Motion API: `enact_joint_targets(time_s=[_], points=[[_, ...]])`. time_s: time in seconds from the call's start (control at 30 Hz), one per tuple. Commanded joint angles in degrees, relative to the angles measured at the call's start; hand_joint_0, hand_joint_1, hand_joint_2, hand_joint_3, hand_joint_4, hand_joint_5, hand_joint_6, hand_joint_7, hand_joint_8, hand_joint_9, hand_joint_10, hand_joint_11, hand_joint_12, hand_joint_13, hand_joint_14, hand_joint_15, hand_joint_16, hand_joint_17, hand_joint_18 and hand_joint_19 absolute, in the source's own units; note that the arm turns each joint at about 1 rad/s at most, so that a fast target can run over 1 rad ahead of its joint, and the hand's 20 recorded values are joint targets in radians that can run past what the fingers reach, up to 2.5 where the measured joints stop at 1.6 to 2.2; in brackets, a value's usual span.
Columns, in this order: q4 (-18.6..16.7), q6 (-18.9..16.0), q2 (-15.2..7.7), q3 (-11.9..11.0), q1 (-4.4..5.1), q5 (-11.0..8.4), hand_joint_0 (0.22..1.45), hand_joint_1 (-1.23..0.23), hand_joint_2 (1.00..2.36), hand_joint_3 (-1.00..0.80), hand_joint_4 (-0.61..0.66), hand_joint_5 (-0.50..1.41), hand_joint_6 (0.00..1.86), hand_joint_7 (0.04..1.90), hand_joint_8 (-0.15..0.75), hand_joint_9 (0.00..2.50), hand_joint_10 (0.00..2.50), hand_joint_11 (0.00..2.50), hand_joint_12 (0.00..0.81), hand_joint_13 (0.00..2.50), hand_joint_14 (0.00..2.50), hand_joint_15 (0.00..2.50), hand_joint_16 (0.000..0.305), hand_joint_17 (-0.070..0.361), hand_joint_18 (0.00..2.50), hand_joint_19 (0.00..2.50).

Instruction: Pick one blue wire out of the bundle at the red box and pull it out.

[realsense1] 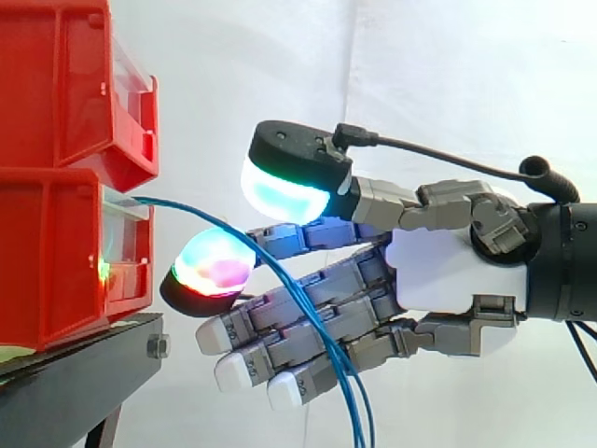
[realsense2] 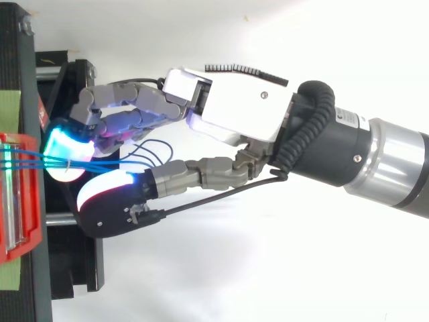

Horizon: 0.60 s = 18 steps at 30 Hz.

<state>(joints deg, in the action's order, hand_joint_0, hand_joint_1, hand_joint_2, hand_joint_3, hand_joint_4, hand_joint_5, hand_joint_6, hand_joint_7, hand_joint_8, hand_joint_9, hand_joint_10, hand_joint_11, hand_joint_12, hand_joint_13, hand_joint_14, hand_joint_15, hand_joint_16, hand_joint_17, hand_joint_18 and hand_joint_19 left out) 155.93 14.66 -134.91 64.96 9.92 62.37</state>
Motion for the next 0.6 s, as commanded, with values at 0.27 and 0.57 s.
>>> enact_joint_targets(time_s=[0.27,0.57], points=[[0.2,-1.9,0.0,0.0,-0.08,0.12,0.63,-0.66,1.01,-0.31,0.28,-0.18,0.78,0.79,0.351,0.72,0.01,0.37,0.397,0.70,0.01,0.32,0.046,0.105,0.69,0.48],[0.3,-2.0,0.0,-0.3,-0.08,0.03,0.62,-0.68,1.01,-0.33,0.31,-0.19,0.86,0.74,0.361,0.73,0.01,0.39,0.400,0.72,0.01,0.34,0.047,0.105,0.70,0.49]])
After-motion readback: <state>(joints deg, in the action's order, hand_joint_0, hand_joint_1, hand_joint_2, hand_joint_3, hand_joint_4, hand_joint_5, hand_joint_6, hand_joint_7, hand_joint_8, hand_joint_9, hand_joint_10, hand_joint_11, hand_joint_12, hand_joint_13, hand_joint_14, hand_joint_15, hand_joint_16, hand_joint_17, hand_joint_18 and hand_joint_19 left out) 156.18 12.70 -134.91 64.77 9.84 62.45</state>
